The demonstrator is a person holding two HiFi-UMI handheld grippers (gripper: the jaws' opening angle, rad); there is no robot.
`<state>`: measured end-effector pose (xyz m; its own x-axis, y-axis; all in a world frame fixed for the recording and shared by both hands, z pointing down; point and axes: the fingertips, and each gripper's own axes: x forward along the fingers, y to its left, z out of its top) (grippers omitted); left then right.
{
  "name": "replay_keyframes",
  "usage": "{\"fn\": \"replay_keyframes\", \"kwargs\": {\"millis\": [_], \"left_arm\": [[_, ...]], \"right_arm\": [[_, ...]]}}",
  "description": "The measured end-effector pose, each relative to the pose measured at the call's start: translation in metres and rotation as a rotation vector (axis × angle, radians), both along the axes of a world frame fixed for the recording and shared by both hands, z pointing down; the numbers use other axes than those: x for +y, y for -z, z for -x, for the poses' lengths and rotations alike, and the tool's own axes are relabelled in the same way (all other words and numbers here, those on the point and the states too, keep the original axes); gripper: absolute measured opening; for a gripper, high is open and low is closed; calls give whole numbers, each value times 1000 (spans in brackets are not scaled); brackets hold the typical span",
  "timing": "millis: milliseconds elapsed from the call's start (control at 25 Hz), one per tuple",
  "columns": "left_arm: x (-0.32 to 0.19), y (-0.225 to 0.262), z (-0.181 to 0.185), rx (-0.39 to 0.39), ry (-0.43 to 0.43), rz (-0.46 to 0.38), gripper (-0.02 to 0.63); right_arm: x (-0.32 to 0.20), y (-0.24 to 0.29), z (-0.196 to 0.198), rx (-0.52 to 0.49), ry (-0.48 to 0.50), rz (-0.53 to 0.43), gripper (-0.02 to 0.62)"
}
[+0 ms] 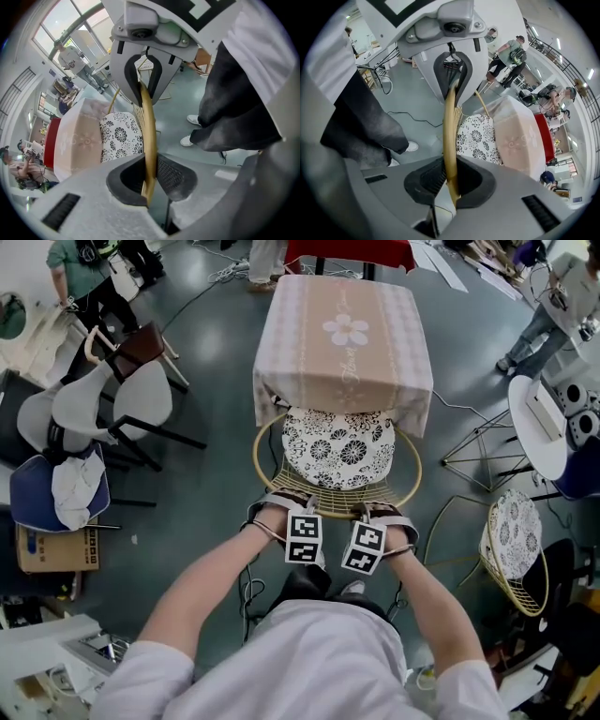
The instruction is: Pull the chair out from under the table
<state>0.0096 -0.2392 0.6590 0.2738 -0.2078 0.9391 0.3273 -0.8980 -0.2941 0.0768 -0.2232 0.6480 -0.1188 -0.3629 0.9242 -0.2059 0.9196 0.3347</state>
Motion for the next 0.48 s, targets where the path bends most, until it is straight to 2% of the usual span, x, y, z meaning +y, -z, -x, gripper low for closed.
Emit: {"fn": "replay_keyframes", "kwargs": {"millis": [480], "left_arm": [[55, -3, 9, -14, 34, 5, 48]], "right_arm": [[53, -2, 8, -7, 32, -11, 35]]}}
